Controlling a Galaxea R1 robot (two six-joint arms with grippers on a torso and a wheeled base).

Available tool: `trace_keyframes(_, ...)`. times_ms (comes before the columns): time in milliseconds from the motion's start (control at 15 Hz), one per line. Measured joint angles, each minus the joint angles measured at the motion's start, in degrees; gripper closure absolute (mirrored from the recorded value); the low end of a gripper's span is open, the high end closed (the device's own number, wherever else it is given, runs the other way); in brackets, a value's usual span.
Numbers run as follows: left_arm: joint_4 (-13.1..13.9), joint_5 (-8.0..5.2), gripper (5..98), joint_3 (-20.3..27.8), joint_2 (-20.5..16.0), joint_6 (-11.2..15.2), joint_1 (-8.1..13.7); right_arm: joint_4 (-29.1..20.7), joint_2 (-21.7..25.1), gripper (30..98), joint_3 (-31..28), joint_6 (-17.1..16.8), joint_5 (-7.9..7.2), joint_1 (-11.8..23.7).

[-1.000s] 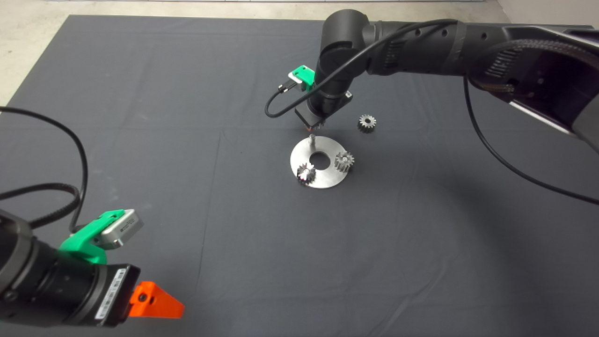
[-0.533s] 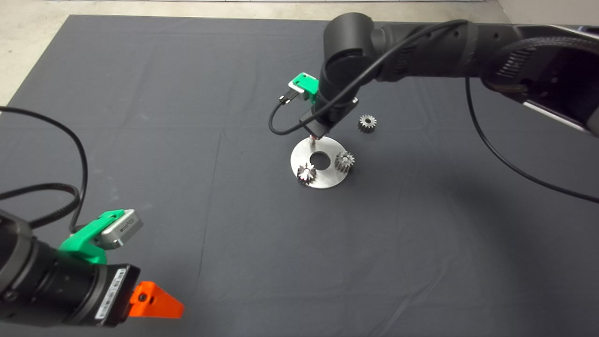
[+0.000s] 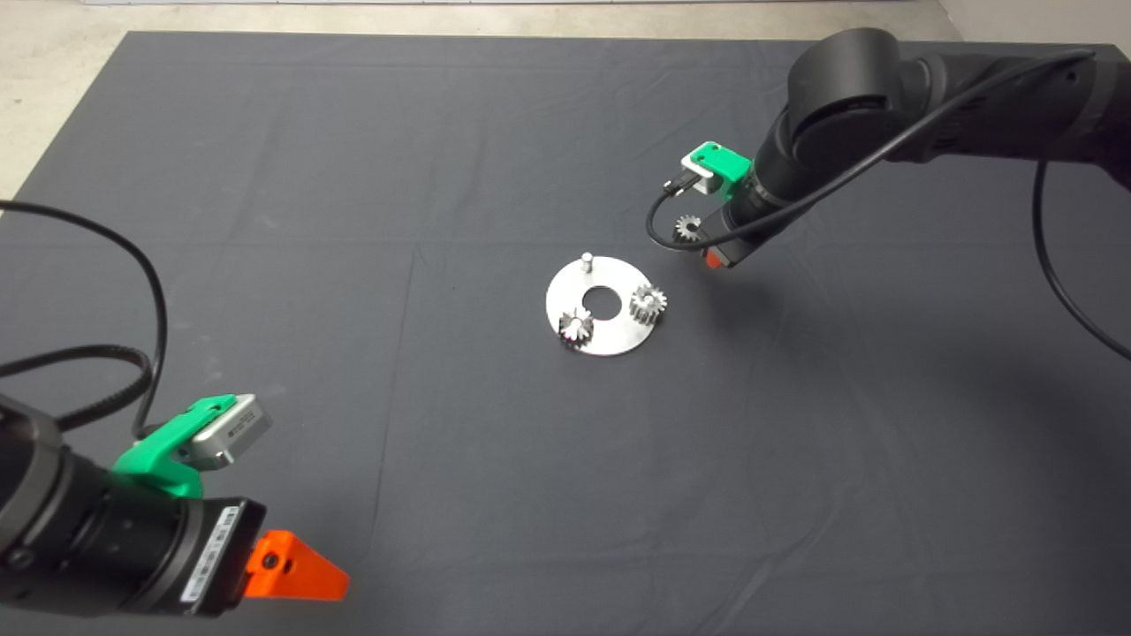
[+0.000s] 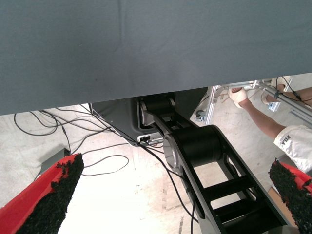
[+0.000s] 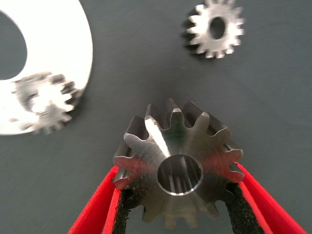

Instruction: Remove an incorrectly installed larger gear and replace it with the correct smaller gear

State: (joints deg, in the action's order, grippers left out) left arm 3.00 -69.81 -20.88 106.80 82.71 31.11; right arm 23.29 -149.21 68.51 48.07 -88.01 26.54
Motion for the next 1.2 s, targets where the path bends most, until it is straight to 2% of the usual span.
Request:
trace_keyframes(133, 0.0, 0.02, 5.3, 0.0, -0.07, -0.02, 0.0, -1.16, 1.18, 83.8, -2.04, 0.65, 1.02, 0.02)
trace_keyframes(400, 0.0, 0.05, 5.3, 0.0, 0.0, -0.02, 0.0, -2.08, 4.97, 84.0, -4.61, 4.62, -0.14, 0.0)
trace_keyframes(733, 0.0, 0.02, 5.3, 0.0, 0.0, -0.02, 0.0, -2.32, 7.37, 84.0, -10.85, 8.55, 0.69, -0.2)
trace_keyframes(1000, 0.0, 0.05, 5.3, 0.0, 0.01, -0.02, 0.0, -2.37, 9.95, 84.0, -13.41, 9.51, 0.08, -1.99)
trace_keyframes(1200, 0.0, -0.02, 5.3, 0.0, 0.0, -0.02, 0.0, -2.35, 10.2, 84.0, -13.94, 9.79, 0.22, -3.23)
